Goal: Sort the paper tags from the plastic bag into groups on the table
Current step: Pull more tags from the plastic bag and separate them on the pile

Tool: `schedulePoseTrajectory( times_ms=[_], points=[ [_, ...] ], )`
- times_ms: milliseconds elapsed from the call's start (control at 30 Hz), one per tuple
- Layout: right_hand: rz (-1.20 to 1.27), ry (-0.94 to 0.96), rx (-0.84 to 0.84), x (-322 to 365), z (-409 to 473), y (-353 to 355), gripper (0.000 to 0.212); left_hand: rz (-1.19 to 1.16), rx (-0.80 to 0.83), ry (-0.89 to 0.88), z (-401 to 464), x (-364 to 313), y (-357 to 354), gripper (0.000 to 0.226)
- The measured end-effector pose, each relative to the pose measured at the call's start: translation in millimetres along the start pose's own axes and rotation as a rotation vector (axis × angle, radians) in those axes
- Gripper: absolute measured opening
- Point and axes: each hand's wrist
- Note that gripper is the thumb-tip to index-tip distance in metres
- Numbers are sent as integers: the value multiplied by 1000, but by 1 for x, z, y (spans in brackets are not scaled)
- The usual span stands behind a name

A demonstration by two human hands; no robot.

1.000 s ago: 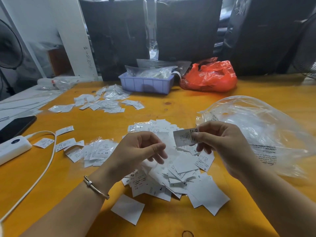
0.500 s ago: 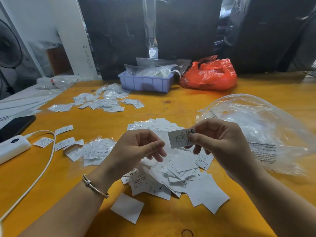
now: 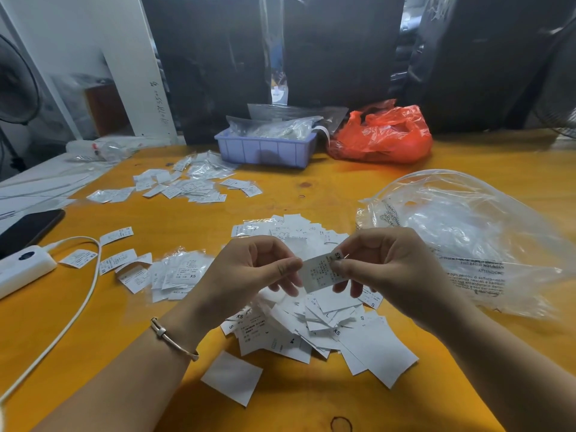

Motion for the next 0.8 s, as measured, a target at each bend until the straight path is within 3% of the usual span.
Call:
schedulePoseTrajectory(
  times_ms=[467,667,800],
  points=[
    [-62,-38,70,-9,3,-5,14,-53,109,120,0,-5,-8,28],
    [-308,141,-162,-10,1,-12,17,-83,25,114,1,-6,-10,27],
    [-323,204,-235,-8,0,-14,23,-100,-23,102,2,-5,-10,26]
  ],
)
Point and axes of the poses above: each hand's wrist, its own z-axis towards the middle knuckle, its own y-axis out of the back of the hand, x = y × z, and after that the axes turned 8 degrees about -y, right-handed
